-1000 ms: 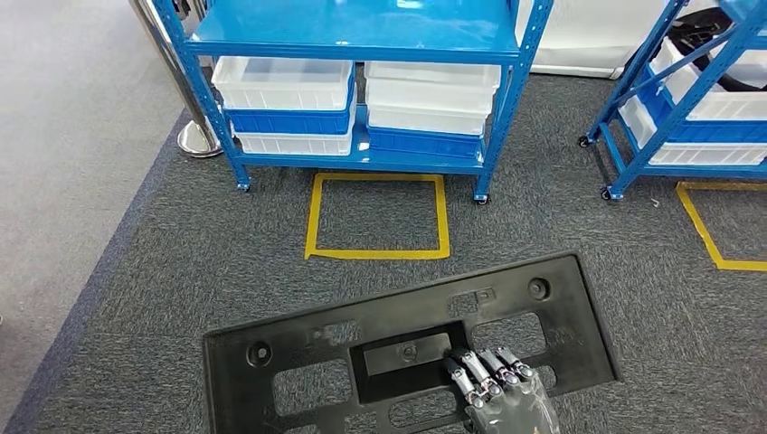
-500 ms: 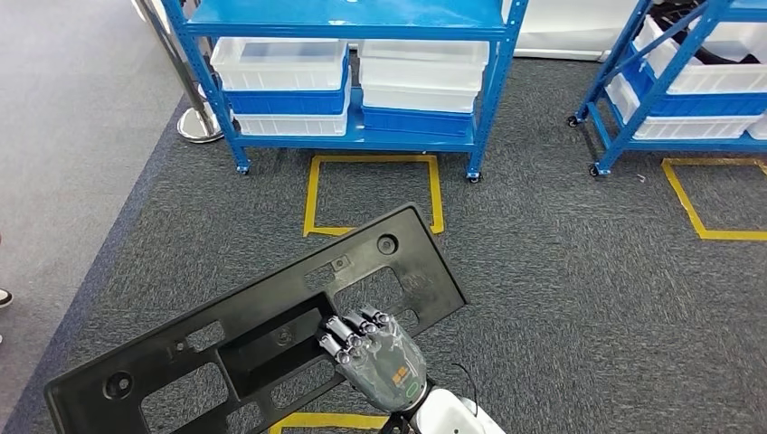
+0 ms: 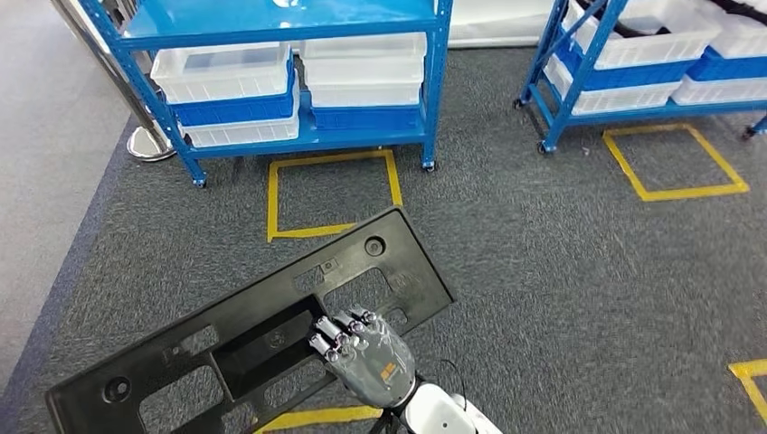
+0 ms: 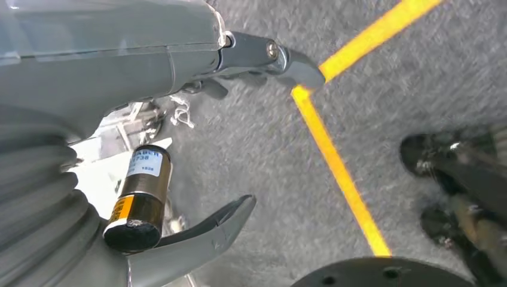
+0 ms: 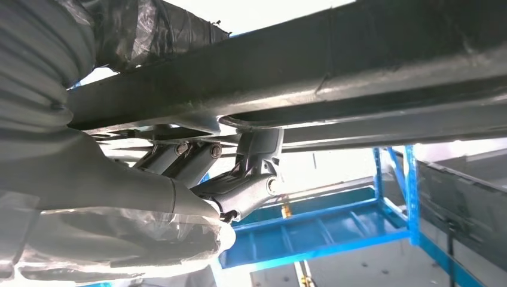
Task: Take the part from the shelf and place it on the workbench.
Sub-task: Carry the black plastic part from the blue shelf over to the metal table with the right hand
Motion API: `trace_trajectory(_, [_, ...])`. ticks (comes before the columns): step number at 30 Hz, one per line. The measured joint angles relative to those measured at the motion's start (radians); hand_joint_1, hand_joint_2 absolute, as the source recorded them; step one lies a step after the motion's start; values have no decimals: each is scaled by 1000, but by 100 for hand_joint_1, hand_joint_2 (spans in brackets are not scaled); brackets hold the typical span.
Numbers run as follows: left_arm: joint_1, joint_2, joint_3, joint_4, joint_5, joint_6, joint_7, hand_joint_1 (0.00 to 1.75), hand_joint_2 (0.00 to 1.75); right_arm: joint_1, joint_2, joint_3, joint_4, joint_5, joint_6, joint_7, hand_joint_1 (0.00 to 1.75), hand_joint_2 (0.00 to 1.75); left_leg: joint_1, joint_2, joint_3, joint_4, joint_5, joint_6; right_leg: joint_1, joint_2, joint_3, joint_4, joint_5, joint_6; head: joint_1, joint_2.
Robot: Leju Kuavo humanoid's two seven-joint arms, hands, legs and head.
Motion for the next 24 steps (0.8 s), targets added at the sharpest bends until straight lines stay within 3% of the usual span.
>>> trace_trajectory(2, [-1,1,-1,1,0,-1,0,0,175,-5,2,5,8,0,0,1,175,175,-1,18,7,-22,8,2,-4,20,-6,-3,7,14,-2,0])
trace_trajectory(4, [-2,2,-4,2,-1,-3,0,0,175,-9,3,7,15,-2,-1,1,175,175,7,44,16,-48,18,8,1,5,-20,19,-10,25,1,0])
trace_trajectory(6, [-3,2,-10,2,-2,-6,-1,0,175,-15,5,12,24,-11,-1,-1,175,175,11,69,20,-59,23,11,-1,-36,-71,117,-65,37,6,0])
trace_trajectory(8, [-3,2,-19,2,-5,-11,-1,0,175,-25,9,21,43,-24,0,-5,175,175,12,94,18,-57,22,10,-12,-56,-135,239,-109,49,8,0])
trace_trajectory(9, [-4,2,-26,2,-5,-13,-1,0,175,-32,13,27,55,-29,0,-7,175,175,13,106,17,-55,21,9,-17,-61,-149,262,-106,54,8,0])
trace_trajectory(10, [-5,3,-32,2,-6,-15,-1,0,175,-39,17,34,67,-31,0,-7,175,175,14,118,16,-51,19,7,-22,-66,-142,246,-84,59,8,0])
trace_trajectory(12, [-9,3,-42,2,-6,-16,-1,0,175,-55,26,46,84,-33,1,-7,175,175,17,137,15,-42,14,-2,-27,-92,-78,118,-18,62,8,0])
trace_trajectory(14, [-12,4,-49,2,-6,-18,-1,0,175,-68,41,56,97,-37,1,-8,175,175,15,151,13,-30,6,-17,-23,-116,-30,19,17,53,7,0])
trace_trajectory(15, [-12,5,-53,3,-6,-18,-1,0,175,-72,51,61,103,-42,0,-7,175,175,13,157,13,-26,4,-25,-20,-119,-26,5,18,45,7,0])
trace_trajectory(17, [-14,5,-61,3,-6,-18,0,0,175,-78,68,72,114,-51,1,-8,175,175,14,171,14,-26,5,-38,-16,-99,-33,7,23,30,6,0])
trace_trajectory(19, [-17,6,-66,3,-6,-18,1,0,175,-84,78,80,125,-59,1,-8,175,175,20,155,6,-5,-16,-49,-17,-82,-36,2,31,15,6,0])
trace_trajectory(20, [-16,7,-67,3,-6,-18,1,0,175,-87,82,83,130,-62,1,-7,175,175,22,135,-11,32,-43,-52,-18,-74,-38,0,35,8,6,0])
trace_trajectory(22, [-14,7,-67,3,-5,-18,2,0,175,-95,87,88,140,-70,1,-8,175,175,22,94,-69,161,-115,-53,-16,-56,-44,-1,41,-2,6,0])
trace_trajectory(23, [-13,7,-67,3,-4,-18,2,0,175,-97,88,90,145,-77,1,-9,175,175,21,86,-98,224,-139,-52,-13,-45,-47,0,43,-4,6,0])
trace_trajectory(24, [-12,7,-67,3,-3,-18,2,0,175,-98,88,93,149,-84,1,-11,175,175,20,83,-115,260,-144,-49,-10,-32,-49,2,44,-5,6,0])
